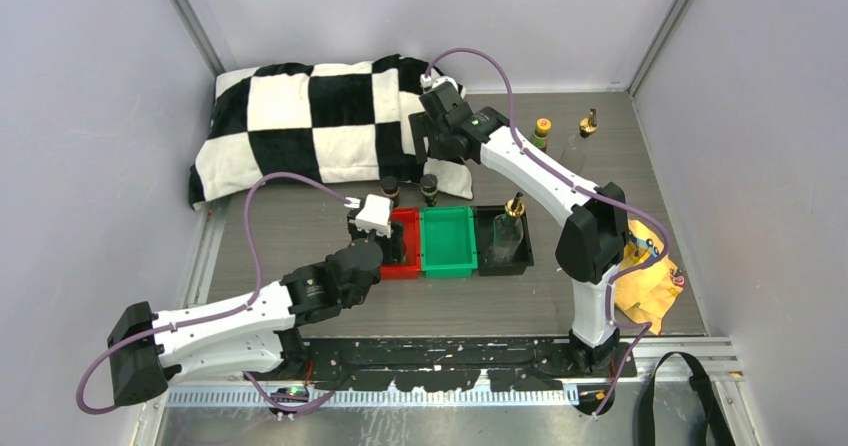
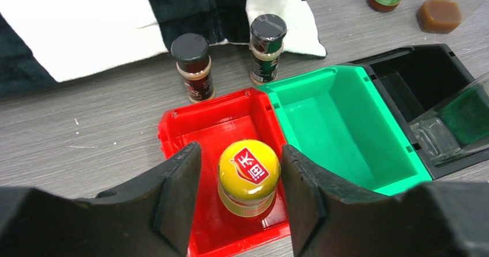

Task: Organize the condiment bottles
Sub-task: Place the bottle in the storage box, then pick up the bottle from the center of the board.

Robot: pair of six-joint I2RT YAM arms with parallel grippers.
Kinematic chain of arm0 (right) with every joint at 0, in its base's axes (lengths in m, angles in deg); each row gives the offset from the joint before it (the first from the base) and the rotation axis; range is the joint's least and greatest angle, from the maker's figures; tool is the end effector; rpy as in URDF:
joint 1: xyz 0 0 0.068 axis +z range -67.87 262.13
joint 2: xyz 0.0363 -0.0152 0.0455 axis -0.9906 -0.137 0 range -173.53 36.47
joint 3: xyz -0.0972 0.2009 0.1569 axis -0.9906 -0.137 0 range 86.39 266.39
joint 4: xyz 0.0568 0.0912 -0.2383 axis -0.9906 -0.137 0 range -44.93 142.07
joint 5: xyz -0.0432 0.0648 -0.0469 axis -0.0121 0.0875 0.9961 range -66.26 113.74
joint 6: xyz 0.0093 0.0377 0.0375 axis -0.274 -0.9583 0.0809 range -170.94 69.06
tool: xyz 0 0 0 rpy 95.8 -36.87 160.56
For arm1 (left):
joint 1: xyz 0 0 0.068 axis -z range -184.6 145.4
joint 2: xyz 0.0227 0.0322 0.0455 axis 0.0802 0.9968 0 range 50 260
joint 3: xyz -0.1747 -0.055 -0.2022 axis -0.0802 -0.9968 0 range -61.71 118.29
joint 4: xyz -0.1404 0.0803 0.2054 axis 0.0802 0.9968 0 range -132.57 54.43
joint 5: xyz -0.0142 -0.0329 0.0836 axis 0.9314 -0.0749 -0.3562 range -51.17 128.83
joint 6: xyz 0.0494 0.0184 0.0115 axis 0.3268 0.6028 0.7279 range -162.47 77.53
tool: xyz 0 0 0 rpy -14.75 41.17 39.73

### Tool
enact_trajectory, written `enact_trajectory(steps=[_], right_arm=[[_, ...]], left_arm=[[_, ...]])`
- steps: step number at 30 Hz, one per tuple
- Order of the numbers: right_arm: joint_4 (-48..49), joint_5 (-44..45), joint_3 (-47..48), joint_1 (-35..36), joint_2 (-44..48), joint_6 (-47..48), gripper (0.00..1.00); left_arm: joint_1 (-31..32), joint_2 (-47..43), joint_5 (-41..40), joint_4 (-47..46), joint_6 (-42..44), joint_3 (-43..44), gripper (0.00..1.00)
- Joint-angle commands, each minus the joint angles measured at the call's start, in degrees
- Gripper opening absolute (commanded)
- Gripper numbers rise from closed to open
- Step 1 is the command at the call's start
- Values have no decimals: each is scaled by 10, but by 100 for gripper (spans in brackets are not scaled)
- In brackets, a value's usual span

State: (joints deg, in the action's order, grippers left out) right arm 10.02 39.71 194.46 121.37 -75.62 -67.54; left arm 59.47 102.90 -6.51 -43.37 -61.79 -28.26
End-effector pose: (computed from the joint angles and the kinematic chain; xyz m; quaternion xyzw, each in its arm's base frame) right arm 0.3493 0.2726 0.3228 -0.1294 0.9108 0.0597 0.3876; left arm 0.1126 -0.1739 0.2674 0.0775 0.7787 -0.1242 0.6101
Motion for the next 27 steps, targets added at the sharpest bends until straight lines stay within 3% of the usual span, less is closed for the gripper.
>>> enact_trajectory(steps=[1, 11, 27], right_arm=[[16, 4, 0, -1, 37, 4, 82], [6, 3, 9, -1, 35, 9, 82], [-155, -57, 142, -1, 0, 23, 82]], left_arm=[[4, -9, -18, 3, -4, 9, 57], [9, -7, -13, 4, 2, 30, 66], [12, 20, -14, 55, 78, 208, 69]])
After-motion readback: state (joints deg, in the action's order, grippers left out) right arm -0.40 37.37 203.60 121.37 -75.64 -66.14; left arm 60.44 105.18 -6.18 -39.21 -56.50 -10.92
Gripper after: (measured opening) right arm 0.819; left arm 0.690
